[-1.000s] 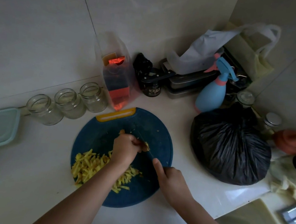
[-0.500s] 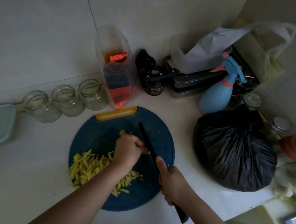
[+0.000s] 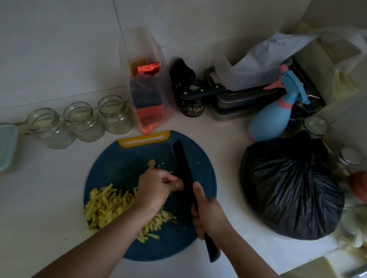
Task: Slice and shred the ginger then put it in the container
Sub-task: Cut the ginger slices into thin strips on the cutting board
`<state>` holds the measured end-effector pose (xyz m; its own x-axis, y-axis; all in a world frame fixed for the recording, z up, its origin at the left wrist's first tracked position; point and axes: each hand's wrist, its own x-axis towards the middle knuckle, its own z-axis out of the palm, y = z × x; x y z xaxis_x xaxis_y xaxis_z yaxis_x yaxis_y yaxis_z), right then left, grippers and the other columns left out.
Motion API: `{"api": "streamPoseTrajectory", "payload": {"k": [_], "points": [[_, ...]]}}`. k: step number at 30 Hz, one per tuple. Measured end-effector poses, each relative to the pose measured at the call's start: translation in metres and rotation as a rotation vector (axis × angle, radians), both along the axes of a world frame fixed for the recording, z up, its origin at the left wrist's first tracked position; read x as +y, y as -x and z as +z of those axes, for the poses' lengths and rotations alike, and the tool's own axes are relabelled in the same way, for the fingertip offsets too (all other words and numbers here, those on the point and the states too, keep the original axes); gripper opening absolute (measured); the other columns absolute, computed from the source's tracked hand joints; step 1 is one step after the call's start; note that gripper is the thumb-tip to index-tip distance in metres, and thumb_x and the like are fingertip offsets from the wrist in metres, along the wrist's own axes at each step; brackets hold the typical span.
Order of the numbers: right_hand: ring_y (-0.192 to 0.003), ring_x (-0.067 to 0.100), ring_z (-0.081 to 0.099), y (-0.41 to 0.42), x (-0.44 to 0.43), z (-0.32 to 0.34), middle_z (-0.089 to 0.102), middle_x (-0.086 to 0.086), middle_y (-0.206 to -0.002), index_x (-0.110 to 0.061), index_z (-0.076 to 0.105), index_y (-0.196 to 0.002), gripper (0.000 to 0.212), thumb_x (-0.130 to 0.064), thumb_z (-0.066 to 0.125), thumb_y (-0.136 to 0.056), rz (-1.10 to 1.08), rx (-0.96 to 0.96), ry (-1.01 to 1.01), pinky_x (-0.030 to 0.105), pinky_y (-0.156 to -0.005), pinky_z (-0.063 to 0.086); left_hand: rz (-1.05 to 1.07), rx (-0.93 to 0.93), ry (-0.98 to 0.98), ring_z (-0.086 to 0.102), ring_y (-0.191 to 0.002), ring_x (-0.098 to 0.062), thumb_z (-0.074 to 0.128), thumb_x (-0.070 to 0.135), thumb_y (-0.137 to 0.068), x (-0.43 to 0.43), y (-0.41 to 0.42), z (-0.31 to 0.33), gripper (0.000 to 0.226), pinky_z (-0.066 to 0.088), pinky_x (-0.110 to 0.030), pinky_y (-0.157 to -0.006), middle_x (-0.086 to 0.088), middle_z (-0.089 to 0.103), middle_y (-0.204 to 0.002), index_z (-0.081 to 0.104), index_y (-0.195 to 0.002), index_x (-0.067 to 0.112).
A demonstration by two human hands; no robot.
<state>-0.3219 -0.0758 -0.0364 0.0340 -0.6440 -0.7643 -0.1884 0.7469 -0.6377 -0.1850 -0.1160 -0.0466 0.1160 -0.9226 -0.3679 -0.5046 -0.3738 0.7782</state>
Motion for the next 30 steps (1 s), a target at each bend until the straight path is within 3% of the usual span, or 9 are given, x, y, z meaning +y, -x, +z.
{"api": "streamPoseTrajectory", "payload": {"k": [5,8,12,20,30], "points": [[-0.037,0.012,0.027,0.014,0.011,0.005,0.031,-0.003,-0.046,-0.019,0.034,-0.060,0.059,-0.069,0.037,-0.091,0.015,-0.048,-0.012,0.021,-0.041,0.023,0.008,0.005,-0.038,0.060,-0.057,-0.007,0.077,0.012,-0.079,-0.004,-0.001,0.001,0.005,0.046,-0.012,-0.058,0.000,0.067,-0.067,0.073,-0.080,0.010],[-0.036,0.011,0.028,0.014,0.015,0.006,0.032,-0.003,-0.045,-0.018,0.035,-0.059,0.059,-0.068,0.037,-0.091,0.061,-0.039,0.046,0.021,-0.040,0.025,0.029,0.019,-0.095,0.059,-0.054,-0.009,0.078,0.011,-0.077,-0.007,-0.001,0.005,0.007,0.047,-0.015,-0.057,-0.004,0.068,-0.067,0.073,-0.076,0.007],[-0.036,0.012,0.031,0.012,0.016,0.005,0.035,-0.003,-0.044,-0.017,0.037,-0.060,0.060,-0.068,0.037,-0.090,0.084,0.002,0.070,0.021,-0.040,0.029,0.033,0.018,-0.131,0.057,-0.052,-0.009,0.078,0.007,-0.076,-0.009,0.001,0.008,0.017,0.044,-0.009,-0.047,-0.002,0.065,-0.063,0.067,-0.065,0.015],[-0.033,0.007,0.036,0.004,0.019,0.000,0.041,-0.001,-0.049,-0.016,0.040,-0.061,0.062,-0.069,0.033,-0.091,0.129,0.134,0.131,0.020,-0.039,0.031,-0.020,-0.097,-0.108,0.061,-0.065,-0.018,0.075,0.007,-0.075,-0.012,0.003,0.011,0.004,0.052,-0.026,-0.069,-0.006,0.065,-0.066,0.073,-0.079,0.006],[-0.040,0.012,0.042,-0.009,0.009,-0.005,0.044,0.003,-0.054,-0.015,0.041,-0.063,0.063,-0.068,0.026,-0.094,0.170,0.198,0.100,0.027,-0.046,0.037,-0.002,-0.061,-0.124,0.060,-0.065,-0.014,0.073,0.006,-0.078,-0.011,0.003,0.007,0.003,0.048,-0.018,-0.062,-0.007,0.066,-0.072,0.073,-0.081,0.007]]}}
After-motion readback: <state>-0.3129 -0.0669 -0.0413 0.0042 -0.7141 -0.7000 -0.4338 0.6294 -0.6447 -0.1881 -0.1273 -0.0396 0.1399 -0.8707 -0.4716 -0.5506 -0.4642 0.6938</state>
